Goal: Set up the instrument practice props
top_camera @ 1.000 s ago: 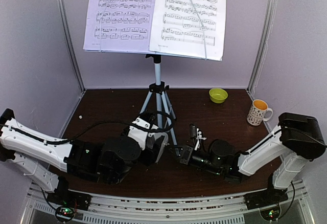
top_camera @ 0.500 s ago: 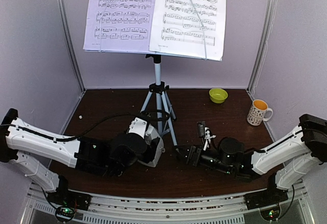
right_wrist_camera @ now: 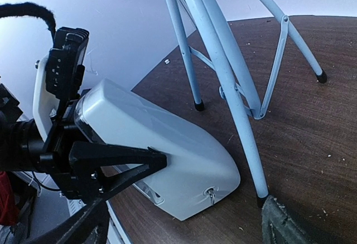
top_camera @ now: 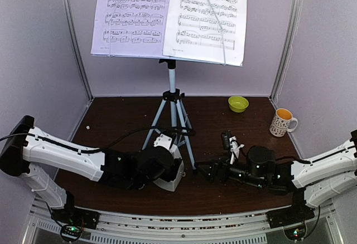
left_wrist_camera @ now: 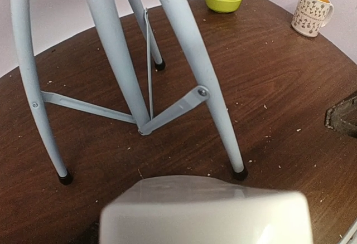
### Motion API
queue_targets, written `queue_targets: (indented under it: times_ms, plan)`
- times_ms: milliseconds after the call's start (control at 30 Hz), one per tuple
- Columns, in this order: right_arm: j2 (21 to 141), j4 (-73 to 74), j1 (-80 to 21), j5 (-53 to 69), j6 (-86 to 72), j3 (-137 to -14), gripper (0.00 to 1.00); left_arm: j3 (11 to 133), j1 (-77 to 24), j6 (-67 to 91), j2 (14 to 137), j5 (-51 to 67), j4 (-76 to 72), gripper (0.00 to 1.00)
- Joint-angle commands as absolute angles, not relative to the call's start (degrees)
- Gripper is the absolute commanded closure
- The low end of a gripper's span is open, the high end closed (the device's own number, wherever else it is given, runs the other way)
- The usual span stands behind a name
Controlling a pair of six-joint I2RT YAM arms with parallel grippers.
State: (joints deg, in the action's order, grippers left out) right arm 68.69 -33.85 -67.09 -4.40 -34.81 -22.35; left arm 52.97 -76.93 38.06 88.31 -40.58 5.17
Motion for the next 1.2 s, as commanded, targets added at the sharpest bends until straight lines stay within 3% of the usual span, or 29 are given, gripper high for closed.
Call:
queue_targets:
  times_ms: [0,133,333,733,1167]
  plan:
    - [67.06,-28.56,-66.99,-6.73,-31.72,-25.19,0.00,55.83,-75.37,38.55,87.61,-37.48,-0.03,0.62]
    - [66.95,-25.79,-67.04,-7.33,-31.17,-27.41,0.00,55.28,-74.30,36.91,86.86,-34.61,0.01,0.32]
    - [66.72,-22.06,-67.05,-8.46,-29.47,-30.66,0.00,53.91,-72.97,33.10,84.12,-30.31,1.23,0.03]
    - [68.98,-14.81,-65.75,-6.65,-26.86,-39.55,0.00,38.99,-72.94,27.76,68.68,-27.90,-9.59,0.03]
    - [80.29,-17.47,-62.47,7.90,-32.83,-49.48,0.04,41.94,-74.71,25.62,72.25,-33.57,-7.90,0.20]
